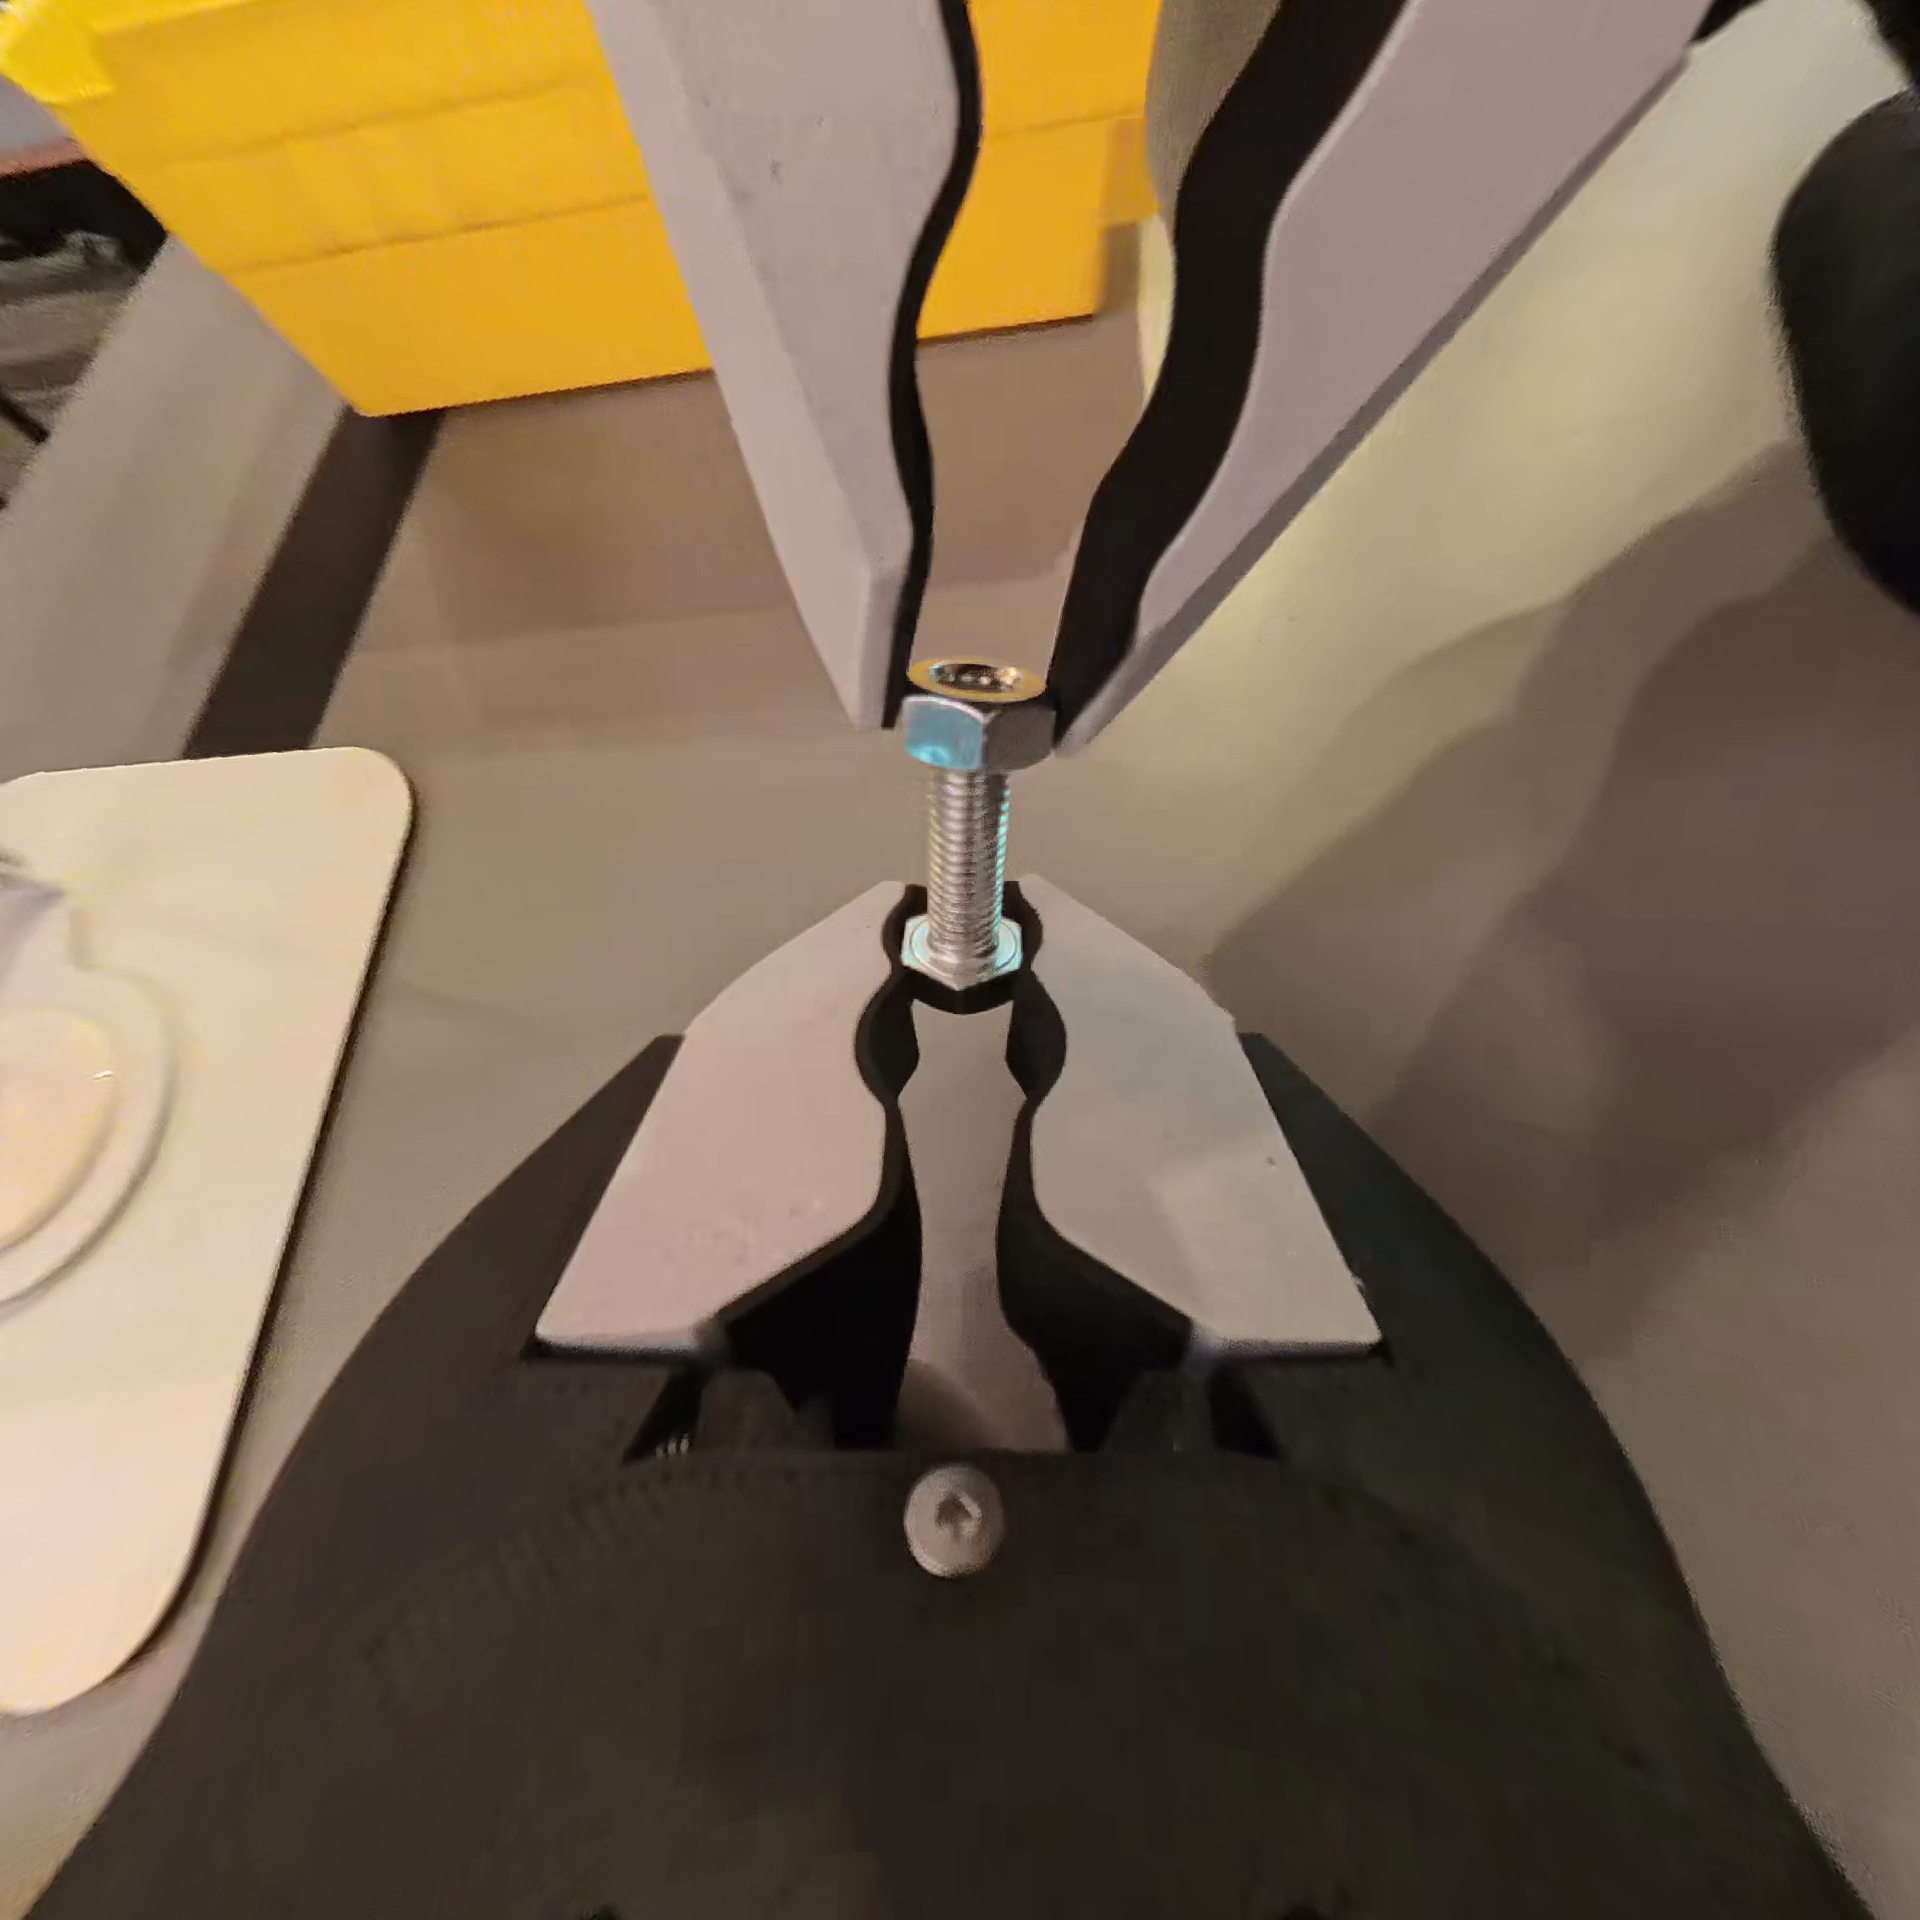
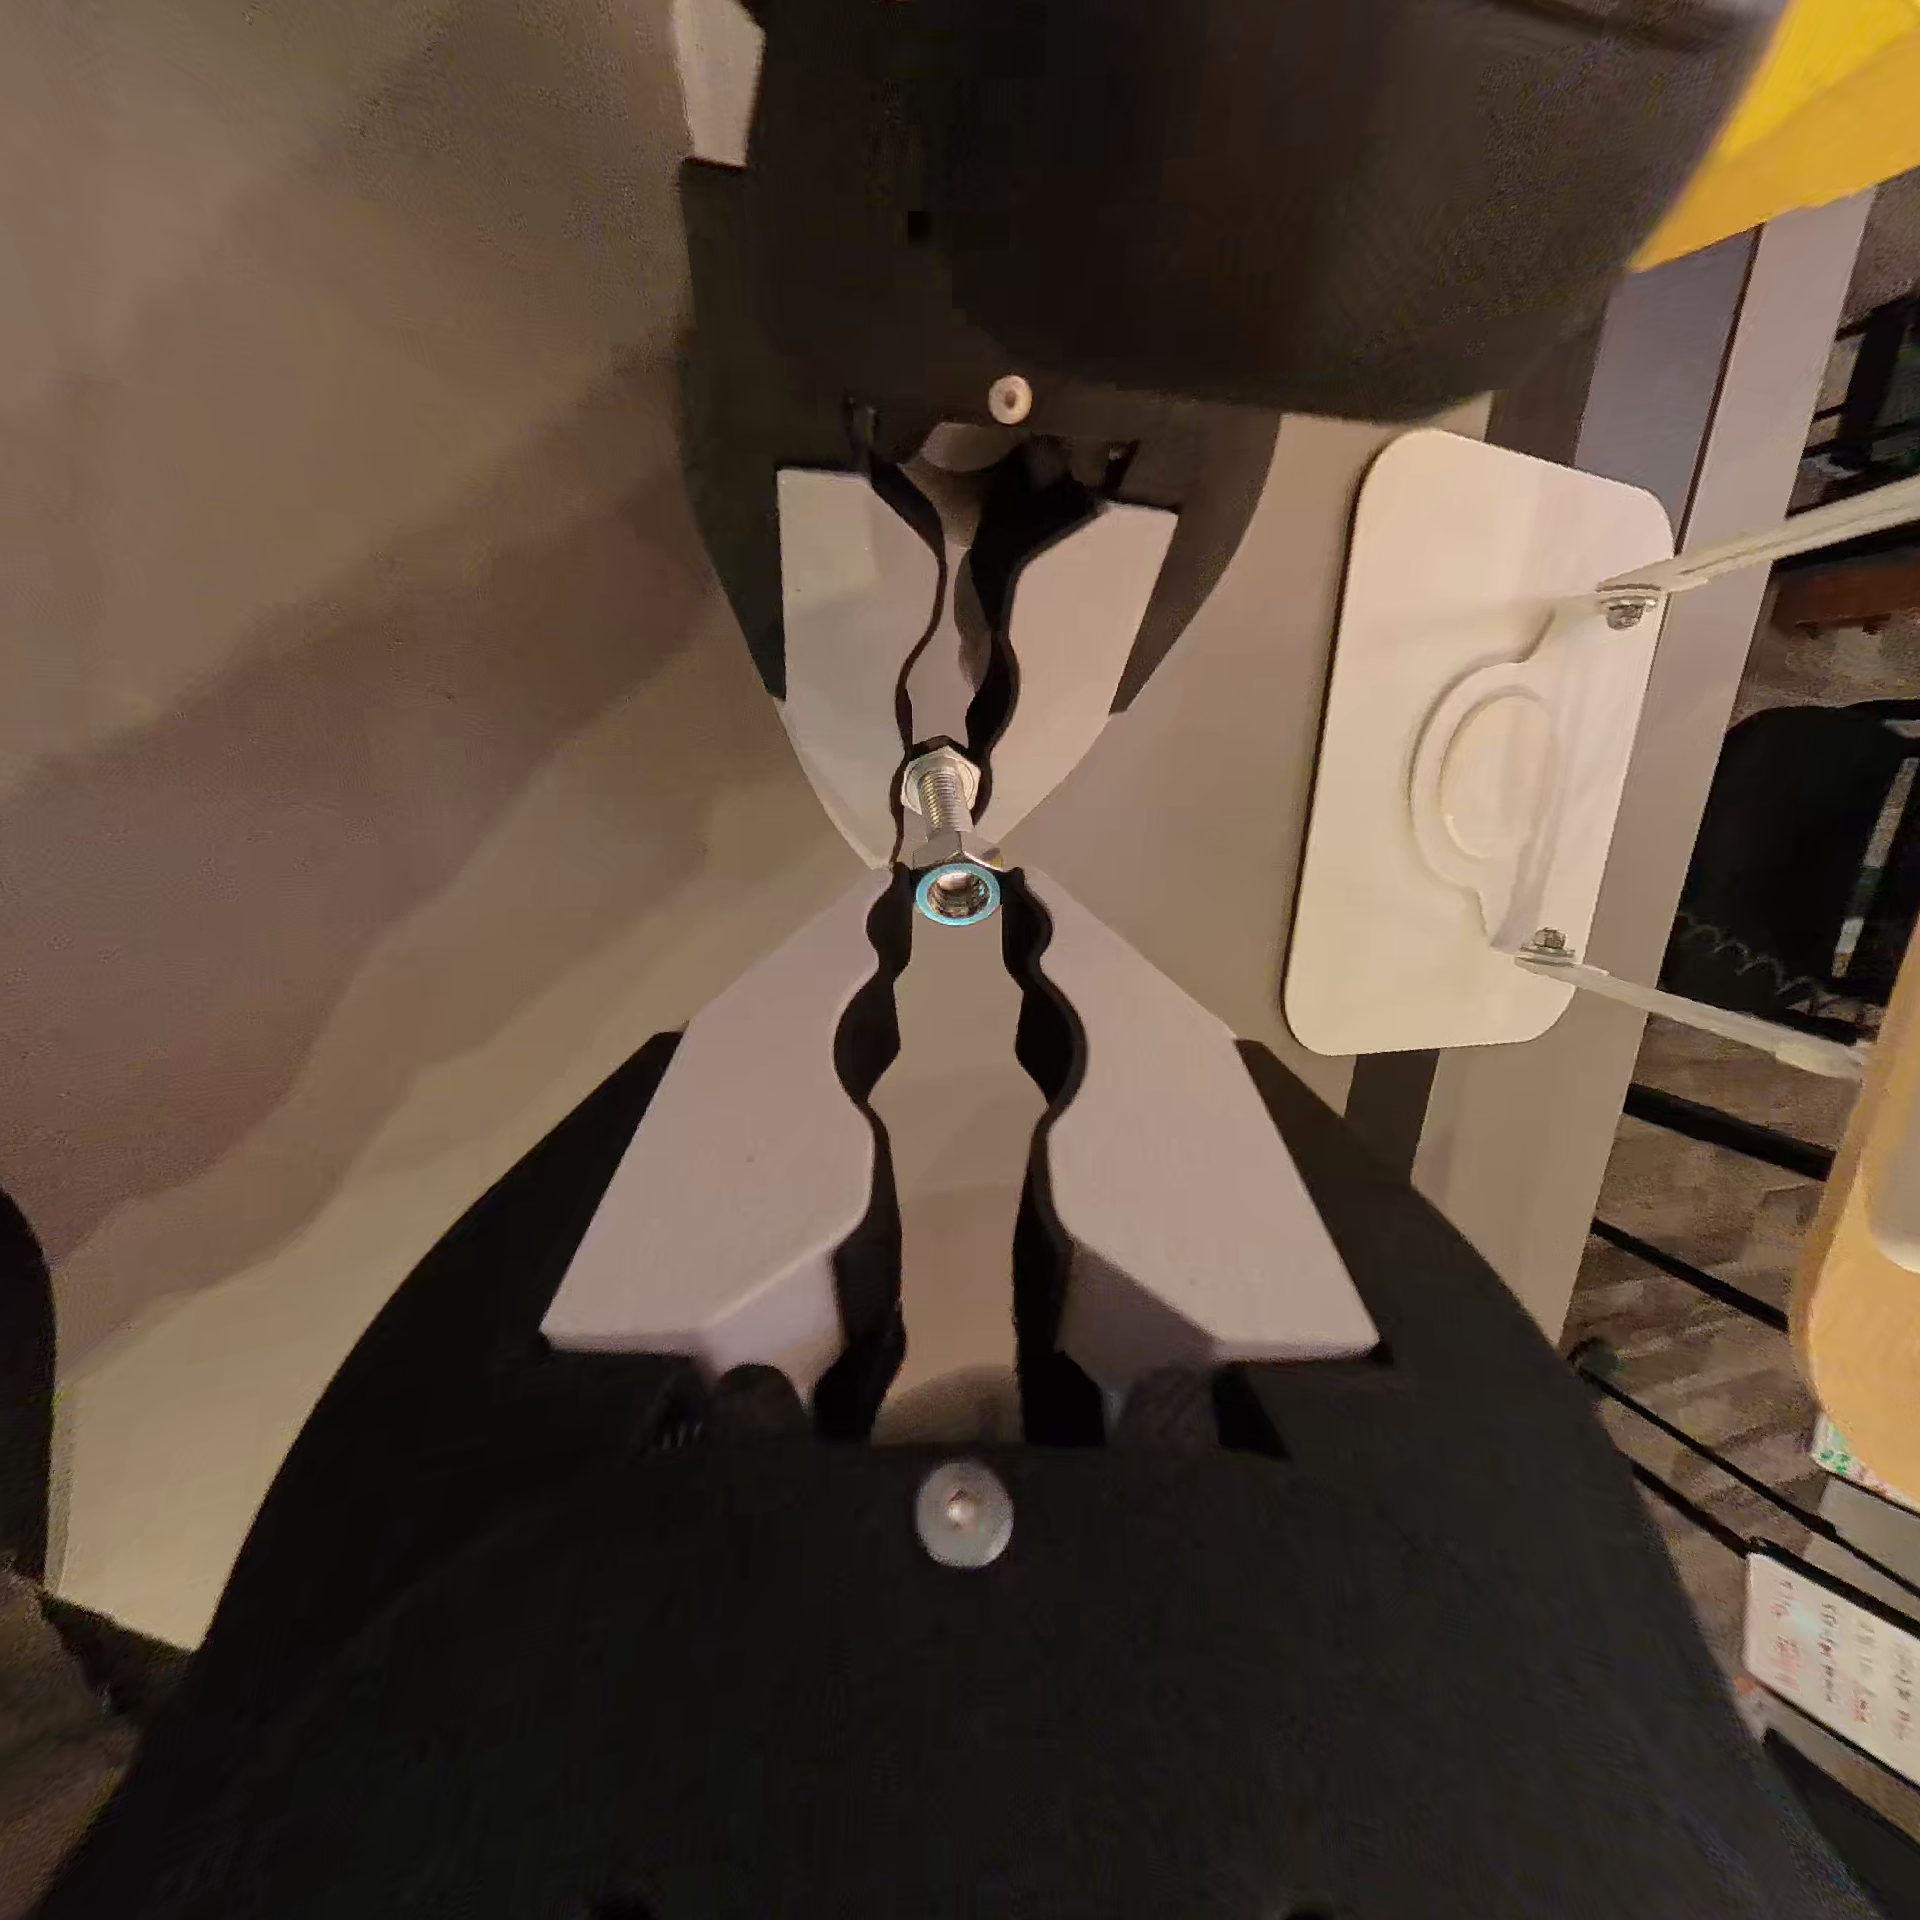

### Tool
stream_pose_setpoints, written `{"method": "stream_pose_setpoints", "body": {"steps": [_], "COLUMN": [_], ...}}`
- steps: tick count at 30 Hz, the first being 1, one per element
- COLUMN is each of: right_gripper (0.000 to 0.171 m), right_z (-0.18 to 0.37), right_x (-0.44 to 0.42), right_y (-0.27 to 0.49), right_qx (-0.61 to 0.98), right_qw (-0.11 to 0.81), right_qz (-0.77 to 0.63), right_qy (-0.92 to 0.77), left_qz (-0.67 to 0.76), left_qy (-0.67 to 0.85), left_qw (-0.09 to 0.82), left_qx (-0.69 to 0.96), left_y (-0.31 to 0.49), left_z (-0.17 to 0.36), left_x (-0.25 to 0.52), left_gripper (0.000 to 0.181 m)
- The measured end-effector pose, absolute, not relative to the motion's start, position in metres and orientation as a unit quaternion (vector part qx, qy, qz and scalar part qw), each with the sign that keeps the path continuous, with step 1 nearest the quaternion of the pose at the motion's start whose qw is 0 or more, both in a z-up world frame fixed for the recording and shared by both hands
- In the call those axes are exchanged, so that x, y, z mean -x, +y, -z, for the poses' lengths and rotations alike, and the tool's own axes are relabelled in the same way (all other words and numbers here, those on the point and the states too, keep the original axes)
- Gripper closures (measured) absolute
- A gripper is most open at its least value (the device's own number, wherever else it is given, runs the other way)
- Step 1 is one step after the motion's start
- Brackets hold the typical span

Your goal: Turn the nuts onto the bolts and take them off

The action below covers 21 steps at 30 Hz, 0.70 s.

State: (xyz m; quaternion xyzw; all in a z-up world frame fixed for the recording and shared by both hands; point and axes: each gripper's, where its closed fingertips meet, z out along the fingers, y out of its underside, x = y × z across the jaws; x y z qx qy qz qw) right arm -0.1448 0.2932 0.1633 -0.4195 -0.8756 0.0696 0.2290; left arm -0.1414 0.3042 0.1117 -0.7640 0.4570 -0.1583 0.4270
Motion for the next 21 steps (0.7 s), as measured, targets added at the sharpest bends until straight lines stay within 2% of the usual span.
{"method": "stream_pose_setpoints", "body": {"steps": [1,8,15,21], "right_gripper": [0.156,0.156,0.156,0.156], "right_z": [-0.163,-0.158,-0.153,-0.157], "right_x": [0.144,0.140,0.138,0.141], "right_y": [0.291,0.273,0.263,0.268], "right_qx": [0.415,0.382,0.371,0.405], "right_qw": [0.227,0.200,0.181,0.189], "right_qz": [-0.064,-0.035,-0.001,-0.043], "right_qy": [-0.879,-0.902,-0.911,-0.894], "left_qz": [0.171,0.233,0.221,0.207], "left_qy": [0.459,0.492,0.518,0.505], "left_qw": [0.422,0.367,0.338,0.366], "left_qx": [0.763,0.755,0.754,0.753], "left_y": [0.301,0.275,0.265,0.275], "left_z": [-0.111,-0.105,-0.100,-0.106], "left_x": [0.140,0.133,0.136,0.139], "left_gripper": [0.167,0.167,0.167,0.167]}}
